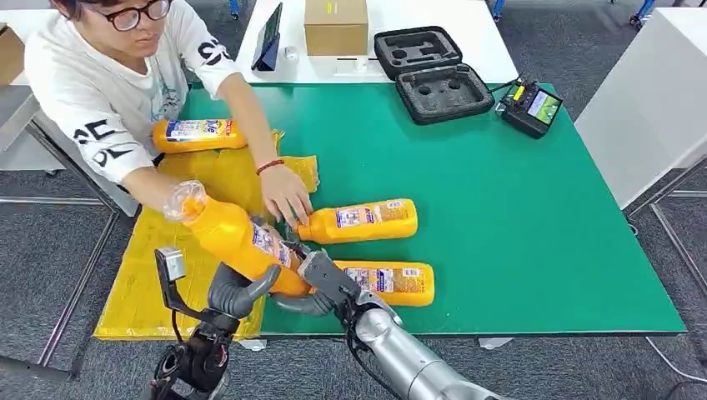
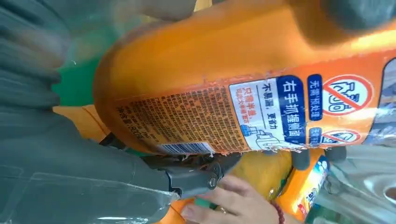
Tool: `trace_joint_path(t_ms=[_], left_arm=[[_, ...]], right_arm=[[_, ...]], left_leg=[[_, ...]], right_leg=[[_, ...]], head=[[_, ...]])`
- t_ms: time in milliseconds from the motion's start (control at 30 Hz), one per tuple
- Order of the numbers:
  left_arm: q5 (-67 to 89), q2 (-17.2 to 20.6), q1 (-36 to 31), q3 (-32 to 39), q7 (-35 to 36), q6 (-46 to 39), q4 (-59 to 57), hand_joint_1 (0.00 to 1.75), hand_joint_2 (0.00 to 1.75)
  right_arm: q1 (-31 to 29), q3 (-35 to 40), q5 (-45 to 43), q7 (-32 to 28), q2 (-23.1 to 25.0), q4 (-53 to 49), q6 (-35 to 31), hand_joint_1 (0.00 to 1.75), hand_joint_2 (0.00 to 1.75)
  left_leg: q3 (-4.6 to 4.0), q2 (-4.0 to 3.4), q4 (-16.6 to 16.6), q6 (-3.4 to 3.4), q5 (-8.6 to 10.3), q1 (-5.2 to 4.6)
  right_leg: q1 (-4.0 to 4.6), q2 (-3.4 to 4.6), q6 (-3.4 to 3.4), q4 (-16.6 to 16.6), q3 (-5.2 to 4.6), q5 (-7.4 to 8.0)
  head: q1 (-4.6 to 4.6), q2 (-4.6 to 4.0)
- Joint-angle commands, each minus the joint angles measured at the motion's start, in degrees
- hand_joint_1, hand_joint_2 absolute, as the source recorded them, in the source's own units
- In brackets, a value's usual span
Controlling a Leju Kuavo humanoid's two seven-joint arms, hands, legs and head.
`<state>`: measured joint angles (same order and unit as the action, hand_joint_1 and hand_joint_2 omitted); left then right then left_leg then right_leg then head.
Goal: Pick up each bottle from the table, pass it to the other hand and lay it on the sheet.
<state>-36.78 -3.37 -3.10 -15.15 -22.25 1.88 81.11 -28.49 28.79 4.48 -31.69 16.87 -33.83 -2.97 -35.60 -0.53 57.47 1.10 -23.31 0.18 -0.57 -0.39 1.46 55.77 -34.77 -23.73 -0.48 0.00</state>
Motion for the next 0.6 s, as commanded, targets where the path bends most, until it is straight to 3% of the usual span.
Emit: trace_joint_path(t_ms=[33, 600], left_arm=[[0.8, 0.63, -1.25, -1.43, -0.82, -1.38, 0.66, 1.75, 1.75], [-0.29, 0.28, -1.37, -0.99, -0.74, -1.17, 0.21, 1.75, 1.75]], right_arm=[[-1.37, 1.96, 0.21, 0.81, -0.34, 2.95, 0.24, 1.75, 1.75], [-1.12, 1.56, 0.27, 0.81, -0.48, 2.35, 0.14, 1.75, 1.75]], left_leg=[[0.15, 0.11, -0.02, -0.04, -0.05, 0.03], [0.16, 0.12, -0.02, -0.04, -0.06, 0.04]], right_leg=[[0.02, -0.06, -0.04, -0.03, 0.18, -0.07], [0.03, -0.07, -0.04, -0.04, 0.18, -0.07]], head=[[0.0, 0.0], [0.0, 0.0]])
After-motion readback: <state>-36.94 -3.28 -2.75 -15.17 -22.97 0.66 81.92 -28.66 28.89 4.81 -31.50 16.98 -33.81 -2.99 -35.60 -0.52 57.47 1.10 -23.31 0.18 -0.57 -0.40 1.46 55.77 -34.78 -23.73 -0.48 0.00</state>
